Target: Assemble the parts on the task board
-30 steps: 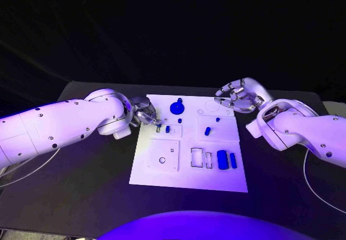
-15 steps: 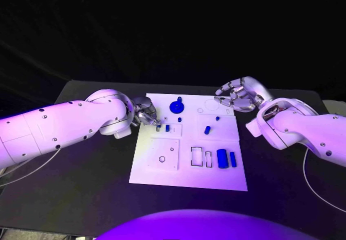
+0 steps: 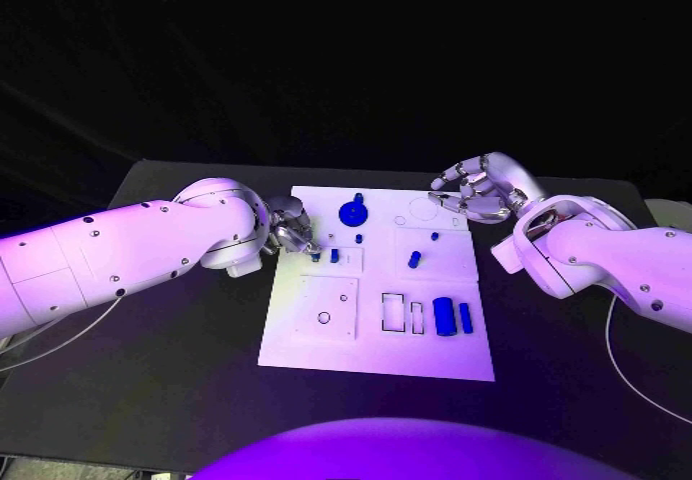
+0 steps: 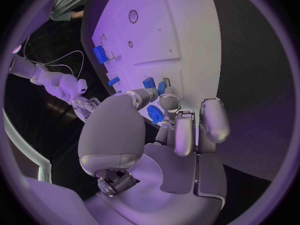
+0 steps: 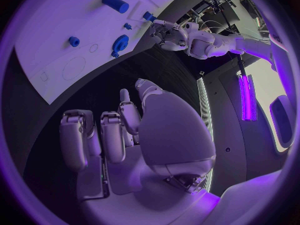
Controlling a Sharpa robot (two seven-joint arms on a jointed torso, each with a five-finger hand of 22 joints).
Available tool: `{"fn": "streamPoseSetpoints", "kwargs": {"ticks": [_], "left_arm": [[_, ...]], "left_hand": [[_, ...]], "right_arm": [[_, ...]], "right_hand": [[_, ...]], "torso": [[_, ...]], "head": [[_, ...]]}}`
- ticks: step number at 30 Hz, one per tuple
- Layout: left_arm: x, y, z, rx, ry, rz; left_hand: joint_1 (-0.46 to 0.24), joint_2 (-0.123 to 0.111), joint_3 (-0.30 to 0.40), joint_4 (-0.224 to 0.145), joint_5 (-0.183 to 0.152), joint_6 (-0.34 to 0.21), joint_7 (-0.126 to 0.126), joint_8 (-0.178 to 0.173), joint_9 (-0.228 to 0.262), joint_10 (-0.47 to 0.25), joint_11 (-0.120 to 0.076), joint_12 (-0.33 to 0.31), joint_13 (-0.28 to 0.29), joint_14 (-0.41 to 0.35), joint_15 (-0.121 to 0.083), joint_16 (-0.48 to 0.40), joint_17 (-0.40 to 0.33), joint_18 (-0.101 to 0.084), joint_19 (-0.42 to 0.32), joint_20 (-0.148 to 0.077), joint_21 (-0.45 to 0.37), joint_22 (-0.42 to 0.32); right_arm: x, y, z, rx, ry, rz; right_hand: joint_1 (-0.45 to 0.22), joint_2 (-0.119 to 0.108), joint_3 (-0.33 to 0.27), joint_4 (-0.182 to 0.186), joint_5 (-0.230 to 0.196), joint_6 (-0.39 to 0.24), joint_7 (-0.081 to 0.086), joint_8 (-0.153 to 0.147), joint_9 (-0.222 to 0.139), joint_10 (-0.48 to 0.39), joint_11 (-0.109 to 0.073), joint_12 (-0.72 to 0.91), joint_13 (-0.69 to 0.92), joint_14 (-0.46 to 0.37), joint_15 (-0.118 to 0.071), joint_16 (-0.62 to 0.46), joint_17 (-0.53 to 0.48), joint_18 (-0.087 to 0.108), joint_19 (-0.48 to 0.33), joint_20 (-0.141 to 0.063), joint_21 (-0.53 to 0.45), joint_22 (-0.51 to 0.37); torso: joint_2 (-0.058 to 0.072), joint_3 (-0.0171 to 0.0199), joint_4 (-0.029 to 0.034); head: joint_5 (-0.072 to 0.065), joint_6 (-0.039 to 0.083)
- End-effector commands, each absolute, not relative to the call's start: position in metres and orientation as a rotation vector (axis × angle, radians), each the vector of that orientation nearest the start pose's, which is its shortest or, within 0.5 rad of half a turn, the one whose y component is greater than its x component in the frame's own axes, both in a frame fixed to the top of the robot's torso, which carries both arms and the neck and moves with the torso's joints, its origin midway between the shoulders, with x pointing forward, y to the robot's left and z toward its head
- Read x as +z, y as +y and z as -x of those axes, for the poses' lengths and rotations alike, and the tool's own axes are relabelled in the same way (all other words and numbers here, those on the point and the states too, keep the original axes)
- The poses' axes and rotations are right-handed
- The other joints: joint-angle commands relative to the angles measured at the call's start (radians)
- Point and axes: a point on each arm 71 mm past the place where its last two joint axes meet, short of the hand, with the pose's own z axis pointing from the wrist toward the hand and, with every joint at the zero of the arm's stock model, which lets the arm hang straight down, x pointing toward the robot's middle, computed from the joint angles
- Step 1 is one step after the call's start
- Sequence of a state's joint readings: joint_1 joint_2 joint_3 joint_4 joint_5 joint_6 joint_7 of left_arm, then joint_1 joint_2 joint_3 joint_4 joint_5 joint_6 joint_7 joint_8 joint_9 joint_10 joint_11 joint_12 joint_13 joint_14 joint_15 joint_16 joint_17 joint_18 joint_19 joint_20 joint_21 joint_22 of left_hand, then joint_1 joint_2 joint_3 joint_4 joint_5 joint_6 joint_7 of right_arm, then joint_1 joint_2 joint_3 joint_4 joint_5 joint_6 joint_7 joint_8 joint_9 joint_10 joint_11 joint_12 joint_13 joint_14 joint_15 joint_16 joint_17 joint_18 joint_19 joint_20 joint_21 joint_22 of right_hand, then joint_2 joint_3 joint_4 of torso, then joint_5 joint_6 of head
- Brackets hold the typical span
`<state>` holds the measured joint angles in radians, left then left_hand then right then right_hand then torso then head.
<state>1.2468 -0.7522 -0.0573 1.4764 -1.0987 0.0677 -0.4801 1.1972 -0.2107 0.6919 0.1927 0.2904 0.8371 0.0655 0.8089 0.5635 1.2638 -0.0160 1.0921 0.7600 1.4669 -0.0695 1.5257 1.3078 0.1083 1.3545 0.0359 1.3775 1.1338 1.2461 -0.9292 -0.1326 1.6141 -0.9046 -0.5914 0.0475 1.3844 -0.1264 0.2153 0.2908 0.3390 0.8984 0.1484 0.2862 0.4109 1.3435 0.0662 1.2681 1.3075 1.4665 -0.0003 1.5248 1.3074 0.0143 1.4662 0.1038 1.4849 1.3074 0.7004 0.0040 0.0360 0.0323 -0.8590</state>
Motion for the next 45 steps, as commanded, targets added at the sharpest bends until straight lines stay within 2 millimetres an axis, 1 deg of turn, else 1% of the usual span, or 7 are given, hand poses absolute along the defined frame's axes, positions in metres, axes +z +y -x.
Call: {"fn": "streamPoseSetpoints", "kwargs": {"ticks": [1, 12, 21, 27, 33, 39, 45], "left_arm": [[-0.211, 0.183, -0.491, -0.45, 2.267, 0.109], [-0.212, 0.183, -0.491, -0.444, 2.278, 0.101], [-0.211, 0.181, -0.491, -0.451, 2.279, 0.097], [-0.211, 0.178, -0.491, -0.456, 2.274, 0.097], [-0.212, 0.175, -0.492, -0.455, 2.272, 0.098], [-0.212, 0.173, -0.492, -0.449, 2.287, 0.088], [-0.214, 0.172, -0.492, -0.442, 2.305, 0.073]], "left_hand": [[0.001, 0.007, 0.188, -0.184, 0.003, 0.006, -0.001, 0.003, 0.002, 0.006, 0.001, 0.005, 0.002, 0.081, -0.005, 0.007, 0.17, -0.019, 0.004, -0.001, 0.005, -0.001], [0.001, 0.006, 0.188, -0.185, 0.003, 0.006, -0.001, 0.004, 0.002, 0.006, 0.0, 0.006, 0.002, 0.081, -0.006, 0.006, 0.17, -0.019, 0.003, -0.001, 0.004, -0.002], [0.001, 0.006, 0.188, -0.185, 0.003, 0.006, -0.001, 0.004, 0.002, 0.006, 0.0, 0.006, 0.002, 0.081, -0.006, 0.007, 0.17, -0.018, 0.003, -0.001, 0.004, -0.003], [0.0, 0.005, 0.189, -0.185, 0.003, 0.007, -0.001, 0.004, 0.002, 0.007, 0.0, 0.005, 0.002, 0.081, -0.006, 0.007, 0.17, -0.018, 0.002, -0.001, 0.004, -0.004], [0.0, 0.005, 0.19, -0.185, 0.003, 0.007, -0.001, 0.004, 0.002, 0.007, 0.0, 0.006, 0.003, 0.081, -0.006, 0.006, 0.169, -0.018, 0.002, -0.001, 0.003, -0.004], [-0.001, 0.006, 0.19, -0.185, 0.003, 0.007, -0.001, 0.004, 0.002, 0.007, 0.0, 0.006, 0.003, 0.081, -0.006, 0.006, 0.169, -0.018, 0.002, -0.001, 0.004, -0.004], [-0.002, 0.007, 0.191, -0.185, 0.004, 0.007, -0.001, 0.005, 0.002, 0.007, 0.001, 0.005, 0.002, 0.081, -0.006, 0.006, 0.168, -0.018, 0.002, -0.001, 0.003, -0.005]], "right_arm": [[-0.178, -0.227, -0.468, 0.907, 1.552, -0.367], [-0.179, -0.227, -0.468, 0.906, 1.552, -0.367], [-0.179, -0.227, -0.468, 0.906, 1.552, -0.367], [-0.179, -0.227, -0.468, 0.908, 1.552, -0.367], [-0.179, -0.227, -0.468, 0.905, 1.553, -0.369], [-0.179, -0.228, -0.469, 0.9, 1.554, -0.371], [-0.18, -0.229, -0.469, 0.898, 1.555, -0.373]], "right_hand": [[-0.012, 0.001, 0.004, -0.002, 0.003, -0.009, -0.002, 0.004, 0.002, -0.001, -0.004, -0.001, 0.005, 0.081, -0.009, -0.005, 0.173, 0.01, 0.054, -0.007, -0.005, 0.206], [-0.012, 0.001, 0.004, -0.002, 0.003, -0.009, -0.002, 0.004, 0.002, -0.001, -0.004, -0.001, 0.005, 0.081, -0.009, -0.005, 0.173, 0.01, 0.054, -0.007, -0.005, 0.206], [-0.012, 0.001, 0.004, -0.002, 0.003, -0.009, -0.002, 0.004, 0.002, -0.001, -0.004, -0.001, 0.005, 0.081, -0.009, -0.005, 0.173, 0.01, 0.054, -0.007, -0.005, 0.206], [-0.012, 0.001, 0.004, -0.002, 0.003, -0.009, -0.002, 0.004, 0.002, -0.001, -0.004, -0.001, 0.005, 0.081, -0.009, -0.005, 0.173, 0.01, 0.054, -0.007, -0.005, 0.206], [-0.012, 0.001, 0.004, -0.002, 0.003, -0.009, -0.002, 0.004, 0.002, -0.001, -0.004, -0.001, 0.005, 0.081, -0.009, -0.005, 0.173, 0.01, 0.054, -0.007, -0.005, 0.206], [-0.015, 0.0, 0.008, -0.002, 0.004, -0.01, -0.002, 0.005, 0.002, -0.002, -0.004, -0.001, 0.004, 0.08, -0.009, -0.006, 0.172, 0.01, 0.054, -0.008, -0.006, 0.206], [-0.015, 0.0, 0.009, -0.002, 0.004, -0.01, -0.002, 0.005, 0.002, -0.001, -0.004, -0.001, 0.004, 0.08, -0.009, -0.006, 0.172, 0.01, 0.054, -0.008, -0.006, 0.206]], "torso": [[0.0, 0.0003, 0.0008], [0.0, -0.0001, -0.0002], [0.0, 0.0005, 0.0014], [0.0, 0.0, -0.0002], [0.001, 0.0006, -0.0001], [-0.001, 0.0026, -0.0008], [-0.001, 0.0024, -0.0005]], "head": [[0.0, -0.003], [0.001, -0.005], [0.001, -0.006], [0.001, -0.006], [0.001, -0.007], [0.003, -0.009], [0.003, -0.01]]}}
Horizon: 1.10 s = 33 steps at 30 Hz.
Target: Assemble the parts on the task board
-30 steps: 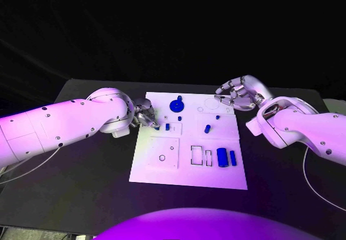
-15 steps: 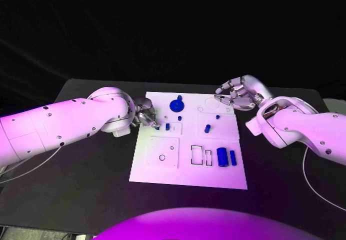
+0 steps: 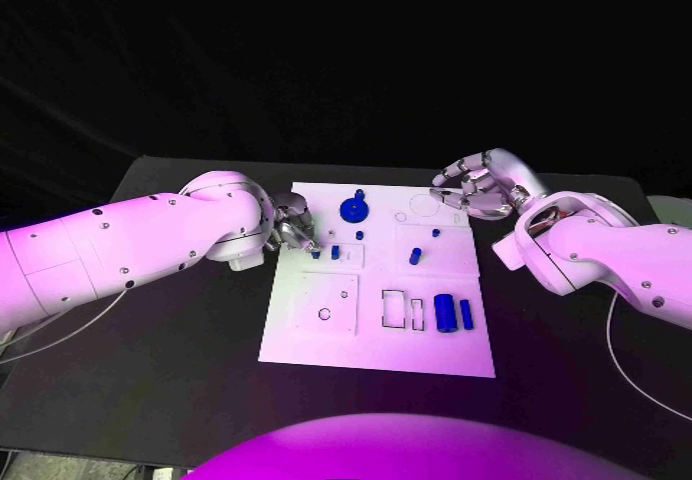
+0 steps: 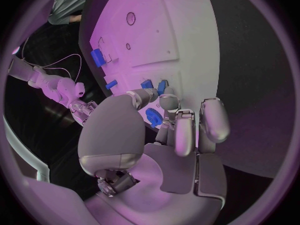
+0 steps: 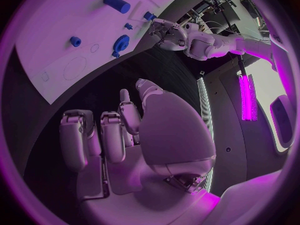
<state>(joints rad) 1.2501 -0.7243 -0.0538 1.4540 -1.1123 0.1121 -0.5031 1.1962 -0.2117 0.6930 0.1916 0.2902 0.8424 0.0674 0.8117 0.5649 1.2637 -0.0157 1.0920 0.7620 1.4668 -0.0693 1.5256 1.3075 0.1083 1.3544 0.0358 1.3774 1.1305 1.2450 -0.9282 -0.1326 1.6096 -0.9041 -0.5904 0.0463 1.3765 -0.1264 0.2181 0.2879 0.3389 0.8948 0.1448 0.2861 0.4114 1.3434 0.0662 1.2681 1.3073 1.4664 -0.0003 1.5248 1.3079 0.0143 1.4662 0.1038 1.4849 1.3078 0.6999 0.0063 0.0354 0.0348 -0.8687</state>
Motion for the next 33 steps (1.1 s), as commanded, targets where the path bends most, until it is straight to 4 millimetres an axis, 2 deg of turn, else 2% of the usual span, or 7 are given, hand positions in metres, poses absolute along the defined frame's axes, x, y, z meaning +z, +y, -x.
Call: {"fn": "streamPoseSetpoints", "kwargs": {"ticks": [1, 3, 9, 15, 33], "left_arm": [[-0.2139, 0.1716, -0.4919, -0.441, 2.308, 0.07], [-0.2144, 0.171, -0.4918, -0.438, 2.316, 0.064], [-0.2154, 0.1699, -0.4913, -0.432, 2.33, 0.049], [-0.2159, 0.1697, -0.4911, -0.424, 2.335, 0.037], [-0.2137, 0.1753, -0.4964, -0.384, 2.273, 0.039]], "left_hand": [[-0.001, 0.008, 0.19, -0.184, 0.004, 0.002, -0.003, 0.002, 0.001, 0.007, 0.0, 0.005, 0.0, 0.081, -0.006, 0.006, 0.168, -0.018, 0.002, -0.001, 0.003, -0.002], [-0.001, 0.008, 0.19, -0.183, 0.004, 0.002, -0.003, 0.002, 0.001, 0.007, 0.0, 0.006, 0.001, 0.081, -0.006, 0.006, 0.168, -0.018, 0.002, -0.001, 0.003, -0.002], [-0.002, 0.008, 0.191, -0.183, 0.006, 0.002, -0.003, 0.002, 0.001, 0.01, 0.0, 0.009, 0.006, 0.081, -0.006, 0.007, 0.17, -0.019, 0.003, -0.001, 0.004, 0.0], [-0.019, 0.003, 0.19, -0.183, 0.037, 0.005, -0.006, 0.009, 0.005, 0.018, -0.002, 0.015, 0.014, 0.082, -0.007, 0.009, 0.174, -0.02, 0.005, -0.002, 0.008, 0.007], [-0.035, -0.006, 0.191, -0.189, 0.085, 0.013, -0.013, 0.024, 0.014, 0.038, -0.009, 0.034, 0.044, 0.085, -0.013, 0.014, 0.187, -0.024, 0.016, -0.006, 0.019, 0.03]], "right_arm": [[-0.1797, -0.2287, -0.469, 0.897, 1.555, -0.373], [-0.1797, -0.2289, -0.469, 0.897, 1.555, -0.374], [-0.1796, -0.2295, -0.4687, 0.896, 1.555, -0.374], [-0.1795, -0.2296, -0.4685, 0.896, 1.554, -0.373], [-0.1793, -0.2294, -0.4684, 0.897, 1.551, -0.373]], "right_hand": [[-0.008, 0.0, 0.006, 0.001, 0.004, -0.006, 0.002, 0.005, 0.001, -0.001, -0.004, -0.001, 0.005, 0.08, -0.009, -0.006, 0.172, 0.01, 0.054, -0.008, -0.006, 0.206], [-0.008, 0.0, 0.006, 0.001, 0.004, -0.006, 0.002, 0.005, 0.001, -0.001, -0.004, -0.001, 0.005, 0.08, -0.009, -0.006, 0.172, 0.01, 0.054, -0.008, -0.006, 0.206], [-0.008, 0.0, 0.006, 0.001, 0.004, -0.006, 0.002, 0.005, 0.001, -0.001, -0.004, -0.001, 0.005, 0.08, -0.009, -0.006, 0.172, 0.01, 0.054, -0.008, -0.006, 0.206], [-0.008, 0.0, 0.006, 0.001, 0.004, -0.006, 0.002, 0.005, 0.001, -0.001, -0.004, -0.001, 0.005, 0.08, -0.009, -0.006, 0.172, 0.01, 0.054, -0.008, -0.006, 0.206], [-0.008, 0.0, 0.006, 0.001, 0.004, -0.006, 0.002, 0.005, 0.001, -0.001, -0.004, -0.001, 0.005, 0.08, -0.009, -0.006, 0.172, 0.01, 0.054, -0.008, -0.006, 0.206]], "torso": [[0.0, -0.0002, 0.0], [0.0, -0.0015, 0.0002], [0.0, -0.0007, 0.0003], [0.0, -0.0017, 0.0004], [0.001, -0.0022, 0.0016]], "head": [[0.0, -0.001], [-0.001, 0.0], [-0.001, -0.003], [-0.002, -0.004], [-0.001, 0.0]]}}
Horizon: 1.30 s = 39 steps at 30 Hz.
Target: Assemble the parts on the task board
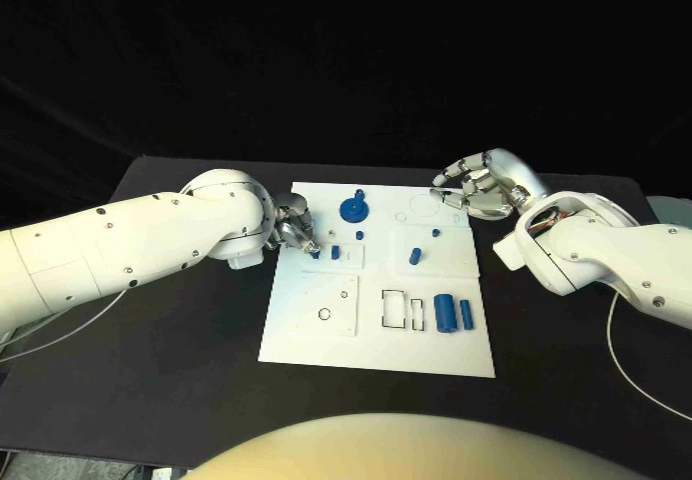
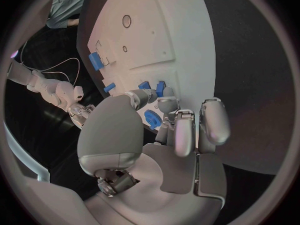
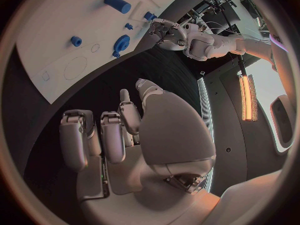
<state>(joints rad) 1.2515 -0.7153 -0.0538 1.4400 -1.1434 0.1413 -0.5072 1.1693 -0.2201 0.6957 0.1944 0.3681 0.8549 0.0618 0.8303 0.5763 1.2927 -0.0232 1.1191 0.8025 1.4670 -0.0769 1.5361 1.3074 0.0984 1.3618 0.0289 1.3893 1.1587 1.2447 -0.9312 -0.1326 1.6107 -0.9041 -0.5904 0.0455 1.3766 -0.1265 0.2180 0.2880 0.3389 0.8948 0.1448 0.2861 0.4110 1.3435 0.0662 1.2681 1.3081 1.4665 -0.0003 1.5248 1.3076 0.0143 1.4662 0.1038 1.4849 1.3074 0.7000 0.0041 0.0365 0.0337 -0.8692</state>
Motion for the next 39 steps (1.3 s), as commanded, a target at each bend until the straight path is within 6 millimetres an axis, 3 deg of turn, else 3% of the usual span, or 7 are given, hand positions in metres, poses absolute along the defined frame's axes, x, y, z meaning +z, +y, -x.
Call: {"fn": "streamPoseSetpoints", "kwargs": {"ticks": [1, 9, 13, 23, 31, 39], "left_arm": [[-0.2136, 0.1755, -0.4966, -0.382, 2.27, 0.037], [-0.2135, 0.1753, -0.4963, -0.38, 2.269, 0.032], [-0.2138, 0.1734, -0.4951, -0.387, 2.276, 0.03], [-0.2145, 0.1706, -0.4932, -0.401, 2.291, 0.027], [-0.2153, 0.1694, -0.4948, -0.407, 2.295, 0.038], [-0.2166, 0.17, -0.4973, -0.405, 2.297, 0.053]], "left_hand": [[-0.008, 0.003, 0.189, -0.192, 0.008, 0.001, -0.008, 0.006, 0.003, 0.009, -0.001, 0.006, 0.003, 0.085, -0.005, 0.004, 0.187, -0.014, 0.009, 0.001, 0.007, 0.002], [-0.014, -0.001, 0.189, -0.193, 0.021, 0.006, -0.011, 0.012, 0.006, 0.019, -0.003, 0.018, 0.022, 0.088, -0.007, 0.008, 0.197, -0.016, 0.015, 0.0, 0.013, 0.014], [-0.015, -0.001, 0.189, -0.193, 0.021, 0.007, -0.011, 0.013, 0.006, 0.02, -0.004, 0.02, 0.025, 0.088, -0.007, 0.008, 0.197, -0.016, 0.015, 0.0, 0.012, 0.013], [-0.022, -0.004, 0.186, -0.191, 0.027, 0.011, -0.013, 0.016, 0.008, 0.029, -0.006, 0.03, 0.041, 0.089, -0.008, 0.011, 0.204, -0.017, 0.017, -0.002, 0.015, 0.018], [-0.041, 0.0, 0.166, -0.176, 0.02, 0.015, -0.02, 0.022, 0.013, 0.04, -0.01, 0.038, 0.055, 0.09, -0.011, 0.013, 0.209, -0.017, 0.017, -0.004, 0.015, 0.019], [-0.063, 0.006, 0.121, -0.151, 0.008, 0.016, -0.03, 0.024, 0.021, 0.047, -0.017, 0.039, 0.06, 0.091, -0.017, 0.016, 0.214, -0.018, 0.017, -0.009, 0.014, 0.02]], "right_arm": [[-0.1793, -0.2294, -0.4684, 0.898, 1.551, -0.372], [-0.1793, -0.2296, -0.4683, 0.897, 1.551, -0.373], [-0.1792, -0.2294, -0.4683, 0.898, 1.551, -0.372], [-0.1792, -0.2297, -0.4682, 0.897, 1.551, -0.373], [-0.1791, -0.2297, -0.468, 0.898, 1.55, -0.372], [-0.179, -0.2297, -0.468, 0.899, 1.549, -0.372]], "right_hand": [[-0.008, 0.0, 0.006, 0.001, 0.004, -0.006, 0.002, 0.005, 0.002, -0.001, -0.004, -0.001, 0.004, 0.08, -0.009, -0.006, 0.172, 0.01, 0.054, -0.008, -0.006, 0.206], [-0.009, 0.001, 0.01, 0.0, 0.004, -0.007, 0.002, 0.007, 0.002, -0.002, -0.004, -0.001, 0.003, 0.08, -0.01, -0.006, 0.172, 0.01, 0.054, -0.008, -0.006, 0.206], [-0.009, 0.001, 0.01, 0.0, 0.004, -0.007, 0.002, 0.007, 0.002, -0.002, -0.004, -0.001, 0.003, 0.08, -0.01, -0.006, 0.172, 0.01, 0.054, -0.008, -0.006, 0.206], [-0.009, 0.001, 0.01, 0.0, 0.004, -0.007, 0.002, 0.007, 0.002, -0.002, -0.004, -0.001, 0.003, 0.08, -0.01, -0.006, 0.172, 0.01, 0.054, -0.008, -0.006, 0.206], [-0.009, 0.001, 0.01, 0.0, 0.004, -0.007, 0.002, 0.007, 0.002, -0.002, -0.004, -0.001, 0.003, 0.08, -0.01, -0.006, 0.172, 0.01, 0.054, -0.008, -0.006, 0.206], [-0.009, 0.001, 0.01, 0.0, 0.004, -0.007, 0.002, 0.007, 0.002, -0.002, -0.004, -0.001, 0.003, 0.08, -0.01, -0.006, 0.172, 0.01, 0.054, -0.008, -0.006, 0.206]], "torso": [[0.001, 0.0002, 0.0005], [0.001, -0.0011, 0.0017], [0.0, 0.0003, 0.0025], [0.0, 0.001, -0.0019], [0.0, 0.0006, 0.0002], [0.001, 0.0001, -0.0016]], "head": [[0.0, 0.0], [0.001, -0.003], [0.003, -0.003], [0.004, -0.003], [0.001, -0.003], [-0.001, -0.003]]}}
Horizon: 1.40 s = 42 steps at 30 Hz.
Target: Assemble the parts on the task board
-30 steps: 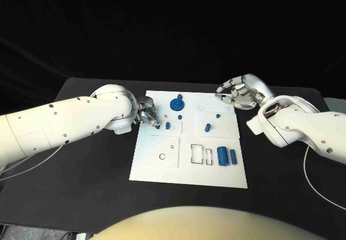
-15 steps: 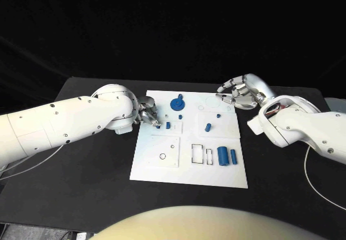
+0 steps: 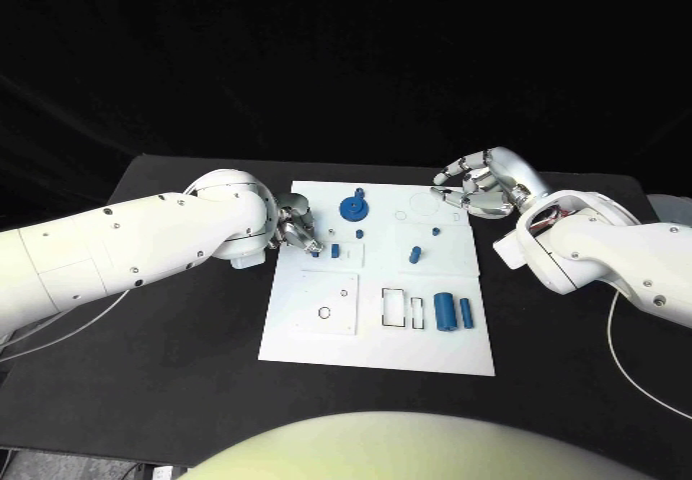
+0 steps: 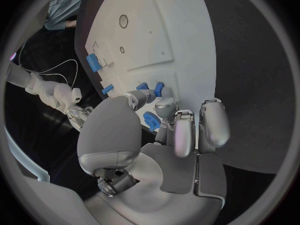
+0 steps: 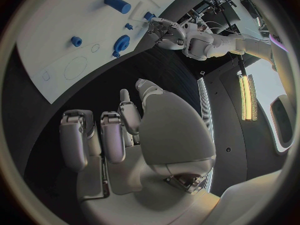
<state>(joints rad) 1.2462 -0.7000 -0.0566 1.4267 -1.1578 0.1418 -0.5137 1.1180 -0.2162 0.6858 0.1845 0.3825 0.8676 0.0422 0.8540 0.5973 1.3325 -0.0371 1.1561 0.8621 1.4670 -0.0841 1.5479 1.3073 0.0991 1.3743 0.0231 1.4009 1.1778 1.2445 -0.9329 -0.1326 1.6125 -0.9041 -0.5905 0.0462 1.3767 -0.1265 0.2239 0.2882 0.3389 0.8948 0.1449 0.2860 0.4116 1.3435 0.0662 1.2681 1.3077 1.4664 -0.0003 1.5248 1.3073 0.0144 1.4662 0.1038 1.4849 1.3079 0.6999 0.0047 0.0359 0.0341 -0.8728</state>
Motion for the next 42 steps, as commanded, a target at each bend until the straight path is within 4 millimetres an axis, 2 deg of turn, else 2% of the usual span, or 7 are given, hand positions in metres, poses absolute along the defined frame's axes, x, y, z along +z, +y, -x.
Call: {"fn": "streamPoseSetpoints", "kwargs": {"ticks": [1, 14, 17, 20, 24, 33, 42], "left_arm": [[-0.217, 0.17, -0.498, -0.405, 2.298, 0.054], [-0.22, 0.175, -0.499, -0.4, 2.332, 0.073], [-0.22, 0.176, -0.5, -0.4, 2.328, 0.08], [-0.22, 0.177, -0.5, -0.399, 2.324, 0.087], [-0.219, 0.179, -0.5, -0.398, 2.318, 0.095], [-0.218, 0.181, -0.502, -0.396, 2.3, 0.112], [-0.217, 0.185, -0.503, -0.394, 2.266, 0.139]], "left_hand": [[-0.014, 0.002, 0.125, -0.138, -0.009, 0.003, -0.011, 0.0, 0.0, 0.006, -0.004, 0.001, -0.001, 0.091, -0.01, 0.003, 0.213, -0.018, 0.004, -0.004, 0.002, 0.0], [-0.04, 0.0, 0.06, -0.099, -0.012, 0.008, -0.018, -0.006, 0.002, 0.0, -0.009, -0.008, -0.008, 0.091, -0.015, 0.003, 0.212, -0.019, 0.004, -0.009, 0.0, 0.0], [-0.081, -0.003, 0.0, -0.05, -0.017, 0.02, -0.018, -0.011, 0.0, -0.003, -0.008, -0.009, -0.008, 0.09, -0.015, 0.003, 0.211, -0.019, 0.004, -0.009, -0.001, 0.0], [-0.084, -0.003, -0.019, -0.039, -0.017, 0.021, -0.019, -0.014, 0.0, -0.005, -0.009, -0.01, -0.009, 0.09, -0.015, 0.003, 0.211, -0.019, 0.004, -0.01, -0.002, -0.001], [-0.103, -0.009, -0.083, 0.0, -0.018, 0.027, -0.018, -0.019, -0.001, -0.006, -0.008, -0.01, -0.006, 0.09, -0.015, 0.003, 0.211, -0.019, 0.004, -0.009, -0.004, -0.002], [-0.104, -0.008, -0.149, 0.044, -0.017, 0.032, -0.017, -0.025, -0.001, -0.006, -0.007, -0.009, -0.002, 0.091, -0.015, 0.004, 0.215, -0.019, 0.006, -0.01, -0.004, 0.0], [-0.103, -0.005, -0.179, 0.069, -0.017, 0.032, -0.017, -0.028, -0.001, -0.009, -0.007, -0.011, -0.004, 0.09, -0.014, 0.002, 0.209, -0.018, 0.005, -0.01, -0.006, -0.002]], "right_arm": [[-0.179, -0.23, -0.468, 0.899, 1.549, -0.372], [-0.179, -0.231, -0.468, 0.897, 1.549, -0.373], [-0.179, -0.231, -0.468, 0.896, 1.548, -0.373], [-0.179, -0.231, -0.468, 0.896, 1.546, -0.374], [-0.179, -0.231, -0.469, 0.896, 1.545, -0.375], [-0.179, -0.232, -0.469, 0.895, 1.545, -0.377], [-0.18, -0.232, -0.469, 0.894, 1.549, -0.378]], "right_hand": [[-0.01, -0.001, 0.007, 0.0, 0.004, -0.008, 0.002, 0.008, 0.001, -0.002, -0.004, -0.001, 0.003, 0.08, -0.01, -0.006, 0.171, 0.01, 0.054, -0.008, -0.008, 0.205], [-0.014, -0.001, 0.008, 0.002, 0.004, -0.009, 0.002, 0.008, 0.001, -0.002, -0.003, -0.002, 0.003, 0.08, -0.009, -0.006, 0.172, 0.01, 0.053, -0.008, -0.008, 0.205], [-0.014, -0.001, 0.008, 0.002, 0.004, -0.009, 0.002, 0.008, 0.001, -0.002, -0.003, -0.002, 0.003, 0.08, -0.009, -0.006, 0.172, 0.01, 0.053, -0.008, -0.008, 0.205], [-0.018, -0.002, 0.008, 0.002, 0.003, -0.011, 0.003, 0.008, 0.001, -0.006, -0.003, -0.006, -0.001, 0.079, -0.009, -0.009, 0.167, 0.013, 0.049, -0.008, -0.017, 0.199], [-0.019, -0.002, 0.008, 0.002, 0.003, -0.011, 0.003, 0.008, 0.001, -0.007, -0.003, -0.008, -0.003, 0.078, -0.009, -0.01, 0.166, 0.013, 0.047, -0.008, -0.019, 0.198], [-0.021, -0.003, 0.009, 0.002, 0.003, -0.013, 0.003, 0.007, 0.0, -0.007, -0.002, -0.007, -0.002, 0.078, -0.009, -0.01, 0.166, 0.013, 0.048, -0.008, -0.019, 0.198], [-0.021, -0.003, 0.009, 0.002, 0.003, -0.013, 0.003, 0.007, 0.0, -0.007, -0.002, -0.007, -0.002, 0.078, -0.009, -0.01, 0.166, 0.013, 0.048, -0.008, -0.019, 0.198]], "torso": [[0.001, -0.0005, -0.001], [0.0, -0.001, 0.0011], [0.0, -0.0012, -0.0001], [0.001, -0.0015, -0.0004], [0.001, -0.0006, -0.0009], [0.0, -0.0006, 0.0009], [0.0, 0.0, -0.0009]], "head": [[-0.002, 0.0], [-0.004, 0.0], [-0.004, 0.0], [-0.006, 0.0], [-0.007, 0.0], [-0.01, 0.0], [-0.01, 0.003]]}}
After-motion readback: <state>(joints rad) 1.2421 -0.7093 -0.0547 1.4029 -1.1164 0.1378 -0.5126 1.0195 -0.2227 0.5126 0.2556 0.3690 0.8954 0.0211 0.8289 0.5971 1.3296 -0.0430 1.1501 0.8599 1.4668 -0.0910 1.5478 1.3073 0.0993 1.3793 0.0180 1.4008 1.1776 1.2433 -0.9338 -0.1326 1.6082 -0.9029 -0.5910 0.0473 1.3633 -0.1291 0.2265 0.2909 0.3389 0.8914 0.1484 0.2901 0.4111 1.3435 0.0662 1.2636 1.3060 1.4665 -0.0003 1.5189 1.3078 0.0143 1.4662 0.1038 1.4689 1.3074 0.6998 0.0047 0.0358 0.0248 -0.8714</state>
